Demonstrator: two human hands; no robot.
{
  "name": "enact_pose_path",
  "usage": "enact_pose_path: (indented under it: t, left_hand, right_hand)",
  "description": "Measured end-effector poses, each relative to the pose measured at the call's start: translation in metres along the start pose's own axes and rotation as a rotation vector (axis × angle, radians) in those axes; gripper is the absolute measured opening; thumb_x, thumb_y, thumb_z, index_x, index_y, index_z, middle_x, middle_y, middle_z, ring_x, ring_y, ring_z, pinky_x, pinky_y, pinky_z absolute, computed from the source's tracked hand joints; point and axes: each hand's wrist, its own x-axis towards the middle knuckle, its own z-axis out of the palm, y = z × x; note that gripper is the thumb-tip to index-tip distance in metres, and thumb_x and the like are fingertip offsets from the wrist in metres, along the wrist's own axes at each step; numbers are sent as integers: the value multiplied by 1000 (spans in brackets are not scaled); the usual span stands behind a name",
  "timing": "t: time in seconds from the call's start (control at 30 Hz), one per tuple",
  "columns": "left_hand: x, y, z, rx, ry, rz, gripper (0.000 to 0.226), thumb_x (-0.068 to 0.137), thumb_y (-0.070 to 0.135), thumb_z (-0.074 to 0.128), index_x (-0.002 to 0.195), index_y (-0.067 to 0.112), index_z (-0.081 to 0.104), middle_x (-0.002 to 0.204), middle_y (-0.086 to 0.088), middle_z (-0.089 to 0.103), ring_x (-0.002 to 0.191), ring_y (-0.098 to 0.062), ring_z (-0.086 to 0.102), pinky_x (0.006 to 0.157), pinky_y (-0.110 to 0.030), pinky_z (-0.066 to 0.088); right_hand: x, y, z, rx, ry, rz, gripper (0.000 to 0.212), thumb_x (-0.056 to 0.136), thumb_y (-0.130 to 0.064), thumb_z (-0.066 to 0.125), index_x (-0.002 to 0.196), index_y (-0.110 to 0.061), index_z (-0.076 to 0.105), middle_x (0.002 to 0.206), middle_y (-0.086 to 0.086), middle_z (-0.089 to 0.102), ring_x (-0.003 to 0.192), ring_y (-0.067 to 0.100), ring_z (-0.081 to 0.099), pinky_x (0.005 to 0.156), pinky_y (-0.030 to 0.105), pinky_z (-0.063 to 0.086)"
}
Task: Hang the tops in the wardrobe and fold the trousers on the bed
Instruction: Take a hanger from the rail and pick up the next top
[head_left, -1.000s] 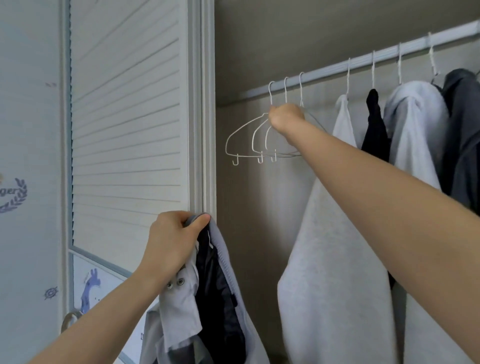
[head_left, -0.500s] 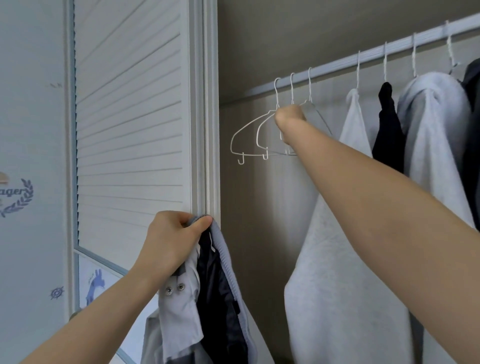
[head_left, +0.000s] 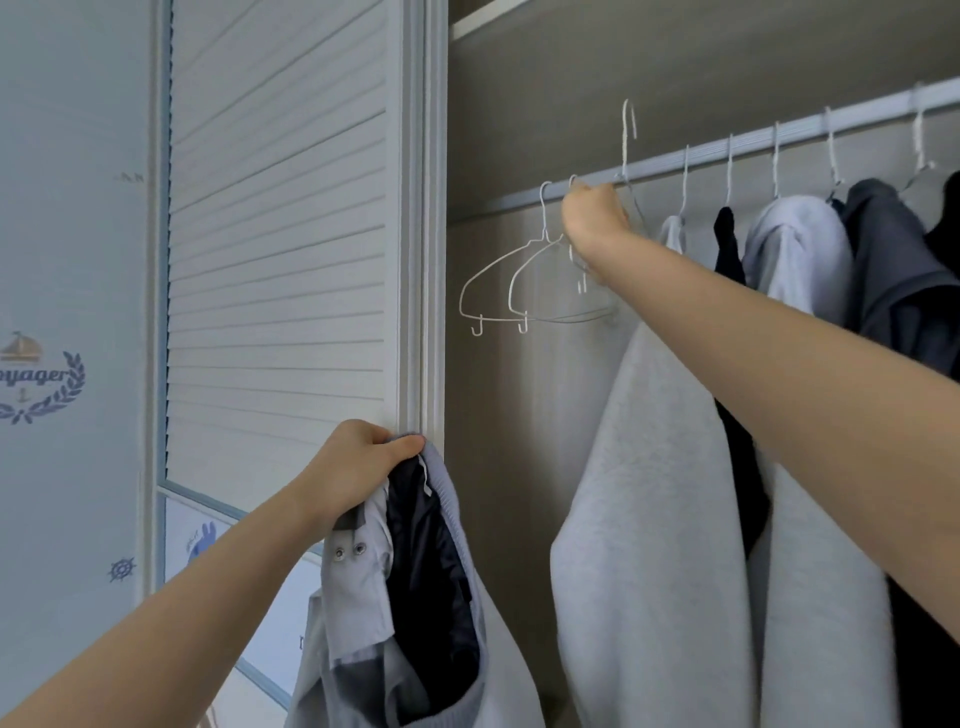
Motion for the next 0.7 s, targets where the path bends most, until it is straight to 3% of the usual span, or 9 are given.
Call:
enact_pose_path:
  t: [0.1, 0.2, 0.23, 0.27, 0.3, 0.33, 0.37, 0.47, 0.7]
  left_hand:
    - [-20, 1, 1, 9, -85, -48, 25, 84, 28, 65, 71, 7, 61, 64, -10, 60, 58, -17, 58, 55, -24, 45]
    - [-46, 4, 4, 42, -203, -84, 15, 78, 21, 64, 72, 8, 63, 64, -7, 58, 59, -16, 57, 54, -23, 43]
    - [-52, 2, 5, 64, -223, -87, 14, 77, 19, 64, 73, 6, 64, 66, -8, 58, 60, -17, 57, 56, -24, 43]
    - [-61, 1, 7, 100, -237, -75, 16, 77, 19, 66, 74, 4, 65, 66, -8, 58, 61, -17, 57, 57, -25, 43]
    - [-67, 0, 9, 151, -244, -48, 19, 77, 20, 68, 74, 1, 67, 65, -7, 58, 61, -17, 56, 58, -26, 43]
    - [-75, -2, 13, 220, -248, -7, 23, 78, 22, 70, 71, 1, 67, 63, -5, 56, 60, -16, 54, 59, -27, 41]
    - [-80, -4, 15, 291, -236, 42, 27, 79, 25, 70, 65, 3, 64, 58, -2, 53, 57, -15, 52, 58, -26, 40]
    - [-97, -13, 31, 430, -137, 162, 42, 83, 29, 67, 48, 16, 48, 46, 7, 46, 49, -12, 46, 51, -25, 35]
    - [-129, -41, 54, 585, -113, 116, 43, 91, 34, 55, 53, 16, 52, 55, -2, 56, 58, -21, 58, 54, -27, 38]
  right_hand:
    - [-23, 4, -12, 70, 54, -3, 43, 99, -29, 33, 132, -4, 40, 130, 18, 54, 111, 26, 54, 88, 30, 40]
    - [-60, 6, -35, 122, -10, 44, 44, 99, -24, 29, 139, -5, 31, 113, 12, 58, 97, 32, 56, 64, 26, 36]
    - [-74, 5, -42, 158, -27, 67, 45, 99, -22, 27, 141, -7, 29, 104, 10, 57, 106, 36, 54, 58, 25, 33]
    - [-90, 4, -52, 197, -48, 80, 43, 99, -21, 25, 139, -10, 33, 98, 9, 60, 83, 27, 55, 59, 26, 33]
    - [-106, 2, -60, 234, -48, 80, 41, 98, -21, 25, 136, -13, 36, 95, 6, 63, 80, 10, 33, 64, 28, 36]
    - [-121, 1, -71, 286, -55, 93, 38, 97, -22, 26, 133, -15, 39, 92, 3, 67, 89, 26, 58, 74, 35, 40]
    - [-134, -1, -78, 322, -48, 97, 36, 96, -23, 28, 129, -18, 42, 91, 1, 69, 115, 26, 54, 82, 43, 40]
    - [-176, -5, -100, 395, -103, 113, 21, 93, -25, 33, 109, -26, 47, 89, -2, 72, 112, 26, 57, 89, 63, 39]
    - [-269, 6, -162, 523, -275, 215, 13, 95, -28, 44, 101, -23, 55, 74, -1, 66, 95, 20, 62, 88, 58, 50]
